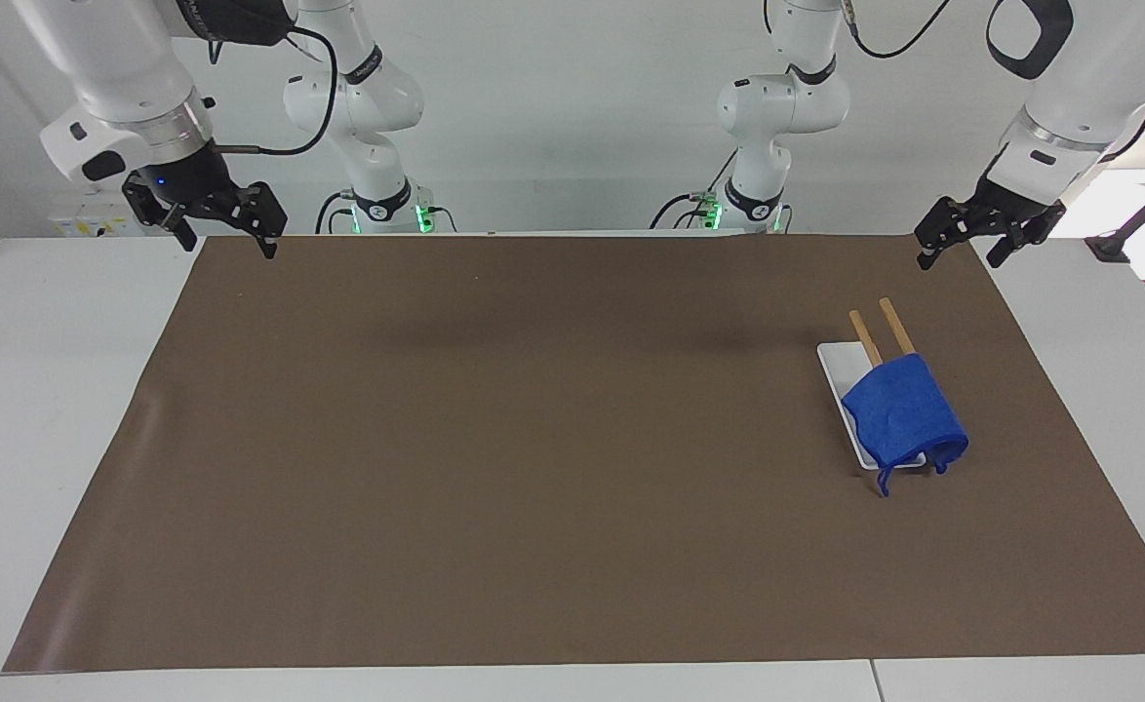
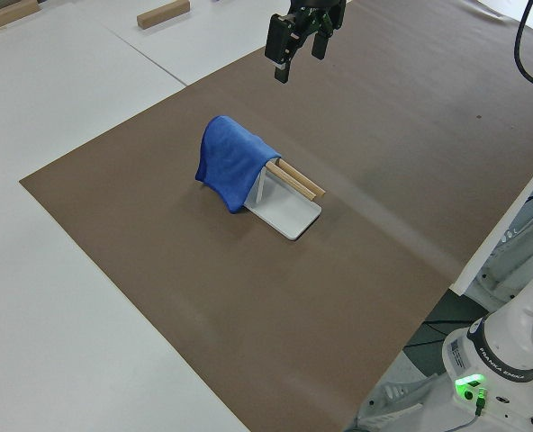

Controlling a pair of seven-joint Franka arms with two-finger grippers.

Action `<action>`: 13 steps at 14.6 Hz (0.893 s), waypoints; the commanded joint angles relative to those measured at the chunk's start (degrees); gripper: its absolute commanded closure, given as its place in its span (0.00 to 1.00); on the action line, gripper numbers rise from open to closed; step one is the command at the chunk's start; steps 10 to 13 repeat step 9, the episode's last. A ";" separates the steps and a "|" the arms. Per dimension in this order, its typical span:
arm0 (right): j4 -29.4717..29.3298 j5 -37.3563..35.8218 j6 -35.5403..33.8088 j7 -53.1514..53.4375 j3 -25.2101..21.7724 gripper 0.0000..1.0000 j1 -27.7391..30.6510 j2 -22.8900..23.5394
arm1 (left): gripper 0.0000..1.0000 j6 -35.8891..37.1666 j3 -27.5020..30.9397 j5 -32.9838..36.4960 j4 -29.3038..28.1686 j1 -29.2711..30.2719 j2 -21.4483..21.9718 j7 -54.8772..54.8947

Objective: Right arm passes towel to left arm to hang

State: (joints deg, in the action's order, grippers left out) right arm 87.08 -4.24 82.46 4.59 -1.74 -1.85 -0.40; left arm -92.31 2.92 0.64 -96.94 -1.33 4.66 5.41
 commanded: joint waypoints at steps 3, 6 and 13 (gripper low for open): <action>1.43 0.98 2.01 -1.25 0.25 0.00 0.97 -0.92 | 0.00 0.38 0.33 0.77 -0.44 -0.60 0.52 0.48; 1.26 0.98 2.01 -1.34 0.25 0.00 0.80 -0.92 | 0.00 0.20 0.24 0.77 -0.44 -0.60 0.61 0.30; 0.90 0.90 2.10 -1.69 0.25 0.00 0.88 -0.65 | 0.00 0.29 0.33 0.77 -0.44 -0.60 0.61 0.30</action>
